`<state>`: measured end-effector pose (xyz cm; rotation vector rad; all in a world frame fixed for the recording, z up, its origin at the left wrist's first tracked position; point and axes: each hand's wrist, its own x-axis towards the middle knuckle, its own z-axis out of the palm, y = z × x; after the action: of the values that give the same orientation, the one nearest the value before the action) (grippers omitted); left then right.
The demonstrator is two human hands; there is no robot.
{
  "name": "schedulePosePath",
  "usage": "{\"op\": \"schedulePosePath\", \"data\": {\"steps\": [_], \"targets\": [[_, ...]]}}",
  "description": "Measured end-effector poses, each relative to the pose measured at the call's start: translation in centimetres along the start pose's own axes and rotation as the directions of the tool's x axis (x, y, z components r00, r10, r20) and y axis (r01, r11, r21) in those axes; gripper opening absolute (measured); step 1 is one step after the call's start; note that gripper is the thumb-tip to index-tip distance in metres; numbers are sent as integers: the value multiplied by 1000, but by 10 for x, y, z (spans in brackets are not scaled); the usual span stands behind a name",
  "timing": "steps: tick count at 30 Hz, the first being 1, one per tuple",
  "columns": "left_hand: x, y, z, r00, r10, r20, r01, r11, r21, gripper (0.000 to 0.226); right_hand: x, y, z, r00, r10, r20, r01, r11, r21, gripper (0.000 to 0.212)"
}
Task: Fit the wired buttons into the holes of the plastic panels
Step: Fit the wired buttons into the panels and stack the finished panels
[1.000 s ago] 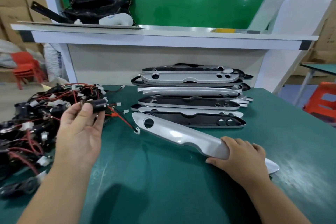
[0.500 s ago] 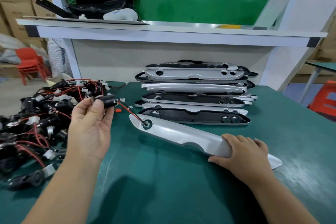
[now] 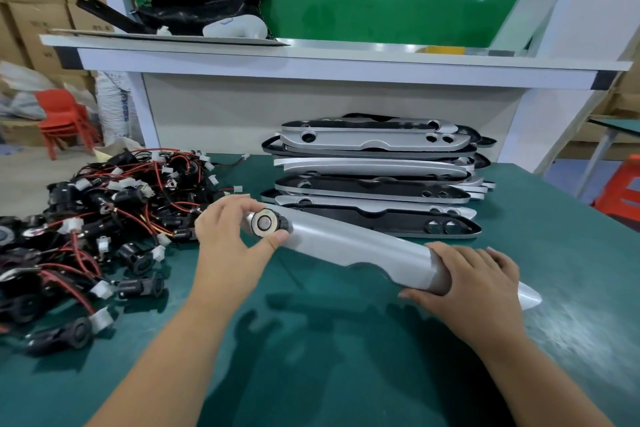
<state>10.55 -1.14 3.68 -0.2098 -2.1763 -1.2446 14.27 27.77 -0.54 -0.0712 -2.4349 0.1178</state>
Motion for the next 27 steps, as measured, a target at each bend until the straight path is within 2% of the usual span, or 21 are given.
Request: {"op": "schedulePosePath", "data": {"steps": [6,8,13,16,18,19,21,22,23,25,27], "targets": [[1,-3,3,996,2,-93,17,980,200,34,0,-1,1,1000,-11,5,11,1000,-11,77],[3,-4,0,998,-20,-67,32,981,193,33,0,1,-1,1000,-2,-3,2,1000,9,76],[3,-6,-1,996,32,82,-48,978,201,39,0,3,-3,1000,-14,-25,15,999,32,78],[3,-7,-3,982,33,187,-40,999,34,50,0,5,-4,1000,-4,-16,5,998,63,80],[2,-6,-4,989,-31,148,54,987,-154,67,0,6,-4,1000,-3,-4,4,996,91,81],[2,-5,-3,988,-105,111,132,954,-269,81,0,6,-5,1000,0,-1,0,994,109,82],[5,-6,0,961,-256,110,275,813,-513,104,1,6,-6,1000,18,8,-19,991,135,83],[5,-6,2,950,-280,138,305,740,-600,101,0,7,-6,999,28,17,-30,990,136,84],[6,-7,5,948,-271,164,311,693,-650,86,0,7,-7,999,35,32,-39,990,136,84],[6,-9,9,956,-232,179,290,666,-687,49,1,10,-9,994,39,104,-54,988,145,85],[5,-11,11,961,-219,171,274,639,-719,30,1,10,-11,975,19,223,-60,982,178,87]]}}
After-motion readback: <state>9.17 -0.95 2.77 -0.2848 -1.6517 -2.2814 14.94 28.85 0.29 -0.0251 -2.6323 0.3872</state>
